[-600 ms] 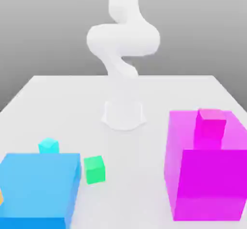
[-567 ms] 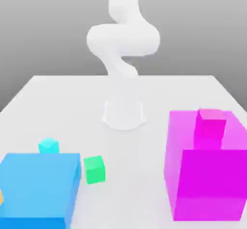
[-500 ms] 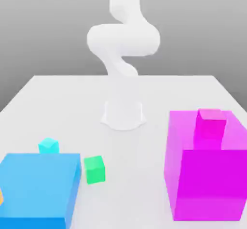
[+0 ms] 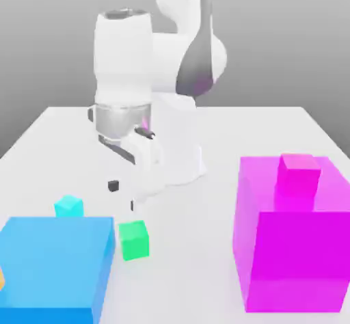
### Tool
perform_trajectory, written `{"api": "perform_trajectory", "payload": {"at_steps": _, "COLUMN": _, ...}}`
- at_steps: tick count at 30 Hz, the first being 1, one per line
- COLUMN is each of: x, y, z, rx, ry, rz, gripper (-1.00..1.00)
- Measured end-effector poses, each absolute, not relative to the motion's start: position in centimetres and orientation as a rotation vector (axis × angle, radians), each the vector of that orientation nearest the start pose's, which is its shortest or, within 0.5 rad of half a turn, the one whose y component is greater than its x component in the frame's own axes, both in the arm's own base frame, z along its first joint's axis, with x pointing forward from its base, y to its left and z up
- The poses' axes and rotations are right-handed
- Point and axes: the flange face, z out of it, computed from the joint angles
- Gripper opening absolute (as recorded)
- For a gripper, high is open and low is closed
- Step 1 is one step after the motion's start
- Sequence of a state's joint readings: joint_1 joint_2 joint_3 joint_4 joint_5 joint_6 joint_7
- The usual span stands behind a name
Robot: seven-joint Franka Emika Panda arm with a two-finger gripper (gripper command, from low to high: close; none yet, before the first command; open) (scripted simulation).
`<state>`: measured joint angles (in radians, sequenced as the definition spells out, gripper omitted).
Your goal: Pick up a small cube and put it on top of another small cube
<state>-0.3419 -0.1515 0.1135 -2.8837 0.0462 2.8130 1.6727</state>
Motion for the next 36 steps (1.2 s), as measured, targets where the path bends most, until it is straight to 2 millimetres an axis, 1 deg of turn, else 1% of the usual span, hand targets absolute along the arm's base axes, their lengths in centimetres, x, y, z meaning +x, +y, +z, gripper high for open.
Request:
{"api": "perform_trajectory", "payload": {"at_steps": 1, "x": 33.5, "y": -8.6, "z": 22.1, "rx": -1.680, "ry": 2.618, "rz": -0.052, "gripper": 0.00}}
{"api": "perform_trajectory", "payload": {"at_steps": 2, "x": 32.6, "y": -8.7, "z": 20.7, "rx": -1.641, "ry": 2.661, "rz": -0.026, "gripper": 0.00}}
{"api": "perform_trajectory", "payload": {"at_steps": 3, "x": 32.2, "y": -8.7, "z": 19.7, "rx": -1.618, "ry": 2.683, "rz": -0.013, "gripper": 0.00}}
{"api": "perform_trajectory", "payload": {"at_steps": 10, "x": 31.7, "y": -8.7, "z": 13.9, "rx": -1.600, "ry": 2.703, "rz": 0.001, "gripper": 0.00}}
{"api": "perform_trajectory", "payload": {"at_steps": 11, "x": 31.7, "y": -8.7, "z": 13.4, "rx": -1.600, "ry": 2.703, "rz": 0.001, "gripper": -1.00}}
{"api": "perform_trajectory", "payload": {"at_steps": 17, "x": 31.7, "y": -8.6, "z": 13.2, "rx": -1.599, "ry": 2.702, "rz": -0.002, "gripper": -1.00}}
{"api": "perform_trajectory", "payload": {"at_steps": 19, "x": 31.8, "y": -8.7, "z": 14.0, "rx": -1.599, "ry": 2.703, "rz": -0.002, "gripper": -1.00}}
{"api": "perform_trajectory", "payload": {"at_steps": 26, "x": 31.8, "y": -8.6, "z": 19.3, "rx": -1.606, "ry": 2.699, "rz": -0.003, "gripper": -1.00}}
{"api": "perform_trajectory", "payload": {"at_steps": 28, "x": 32.7, "y": -8.1, "z": 20.1, "rx": -1.730, "ry": 2.621, "rz": -0.017, "gripper": -1.00}}
{"api": "perform_trajectory", "payload": {"at_steps": 29, "x": 33.2, "y": -8.6, "z": 20.6, "rx": -1.782, "ry": 2.587, "rz": -0.028, "gripper": -1.00}}
{"api": "perform_trajectory", "payload": {"at_steps": 30, "x": 33.1, "y": -9.9, "z": 21.1, "rx": -1.784, "ry": 2.589, "rz": -0.038, "gripper": -1.00}}
{"api": "perform_trajectory", "payload": {"at_steps": 32, "x": 32.3, "y": -13.7, "z": 22.4, "rx": -1.739, "ry": 2.632, "rz": -0.058, "gripper": -1.00}}
{"api": "perform_trajectory", "payload": {"at_steps": 34, "x": 30.4, "y": -17.2, "z": 23.4, "rx": -1.612, "ry": 2.719, "rz": -0.062, "gripper": -1.00}}
{"api": "perform_trajectory", "payload": {"at_steps": 36, "x": 27.9, "y": -20.2, "z": 24.0, "rx": -1.447, "ry": 2.812, "rz": -0.055, "gripper": -1.00}}
